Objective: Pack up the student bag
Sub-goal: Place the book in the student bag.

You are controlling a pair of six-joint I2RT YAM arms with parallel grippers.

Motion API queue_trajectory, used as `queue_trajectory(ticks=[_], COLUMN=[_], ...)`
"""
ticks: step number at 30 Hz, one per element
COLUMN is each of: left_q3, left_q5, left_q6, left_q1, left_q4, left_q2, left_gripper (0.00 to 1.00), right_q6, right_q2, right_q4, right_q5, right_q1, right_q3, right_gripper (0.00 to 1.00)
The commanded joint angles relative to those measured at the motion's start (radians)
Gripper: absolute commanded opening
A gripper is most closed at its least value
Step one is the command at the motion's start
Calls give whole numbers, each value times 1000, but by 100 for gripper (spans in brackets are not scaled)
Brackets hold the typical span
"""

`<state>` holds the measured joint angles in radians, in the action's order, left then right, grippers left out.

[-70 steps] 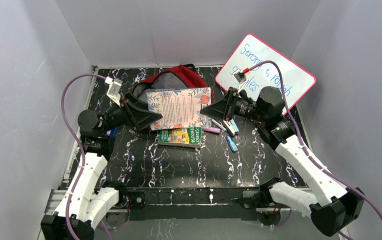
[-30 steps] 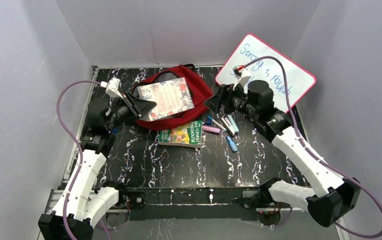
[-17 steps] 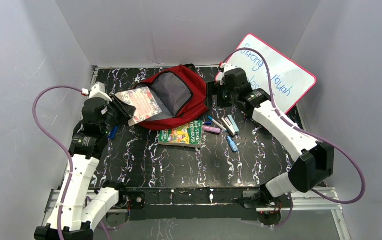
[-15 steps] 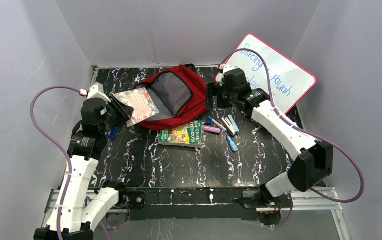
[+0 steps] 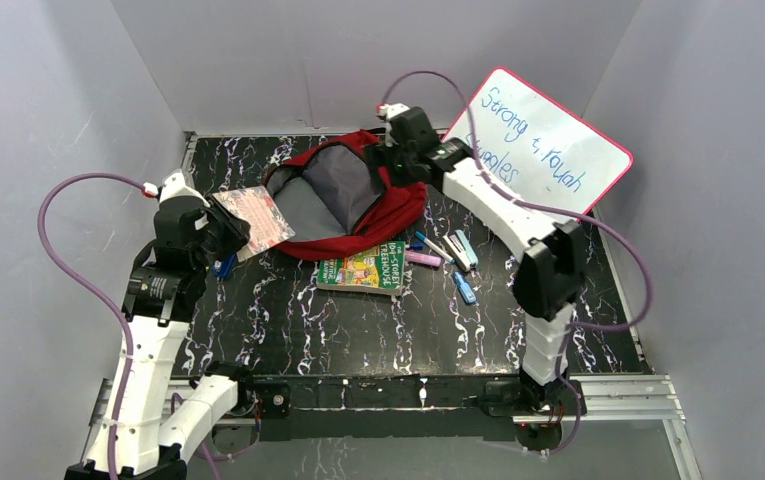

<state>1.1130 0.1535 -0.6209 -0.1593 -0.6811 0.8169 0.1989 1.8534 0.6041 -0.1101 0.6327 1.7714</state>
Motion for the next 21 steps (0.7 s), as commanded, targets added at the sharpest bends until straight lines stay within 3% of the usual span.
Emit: queue_trajectory(ticks=[1, 8, 14, 21], left_q3=[79, 90, 93, 89], left_q5=[72, 52, 21, 6], left_q6=[0, -13, -21, -36], left_q1=[0, 0, 0, 0], left_q4=[-3, -51, -76, -81], left_q2=[-28, -31, -32, -42], left_gripper=[0, 0, 0, 0], right_q6=[-108, -251, -421, -524], right_q2=[180, 504, 575, 663], right_q4=[54, 72, -89, -111], right_q5=[5, -76, -212, -345], right_q1=[91, 177, 234, 240], right_q3=[261, 600, 563, 554], right_gripper=[99, 98, 95, 93])
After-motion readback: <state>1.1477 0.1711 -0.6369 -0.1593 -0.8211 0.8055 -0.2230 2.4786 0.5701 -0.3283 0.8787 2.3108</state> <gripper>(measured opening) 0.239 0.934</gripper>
